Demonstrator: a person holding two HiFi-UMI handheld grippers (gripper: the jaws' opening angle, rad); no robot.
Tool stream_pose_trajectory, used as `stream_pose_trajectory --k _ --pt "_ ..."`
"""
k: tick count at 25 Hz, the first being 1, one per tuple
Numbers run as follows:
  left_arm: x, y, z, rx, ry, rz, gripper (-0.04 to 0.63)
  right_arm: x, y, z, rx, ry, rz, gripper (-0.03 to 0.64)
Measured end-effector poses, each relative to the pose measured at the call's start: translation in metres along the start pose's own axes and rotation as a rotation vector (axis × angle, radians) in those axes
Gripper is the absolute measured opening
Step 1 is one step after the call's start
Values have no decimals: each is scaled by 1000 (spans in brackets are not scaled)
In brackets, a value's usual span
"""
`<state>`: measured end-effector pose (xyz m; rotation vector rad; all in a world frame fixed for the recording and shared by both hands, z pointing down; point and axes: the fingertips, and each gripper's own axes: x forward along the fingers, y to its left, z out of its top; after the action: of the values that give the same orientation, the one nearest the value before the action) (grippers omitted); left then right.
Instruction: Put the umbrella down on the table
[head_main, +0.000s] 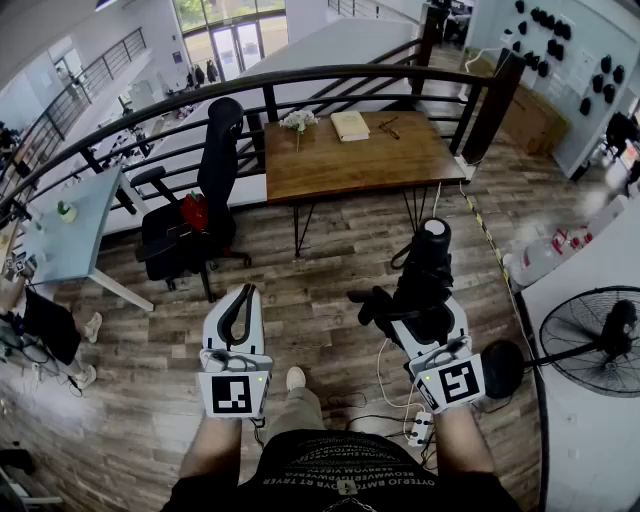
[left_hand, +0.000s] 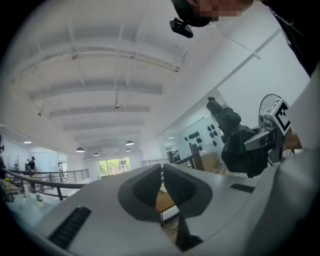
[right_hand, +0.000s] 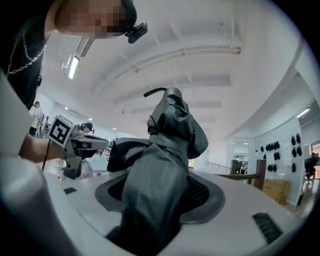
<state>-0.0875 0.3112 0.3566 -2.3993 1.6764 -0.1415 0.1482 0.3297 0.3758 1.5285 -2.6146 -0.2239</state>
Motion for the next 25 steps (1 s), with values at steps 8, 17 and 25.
stream_pose_trajectory --k 8,17,25 --pt "-90 -49 8 0 42 21 38 -68 30 0 2 14 51 275" --pt "-116 0 3 14 49 113 38 -58 42 13 62 -69 49 275" --pt "-76 63 -13 11 35 86 38 -2 46 20 66 -54 -8 275"
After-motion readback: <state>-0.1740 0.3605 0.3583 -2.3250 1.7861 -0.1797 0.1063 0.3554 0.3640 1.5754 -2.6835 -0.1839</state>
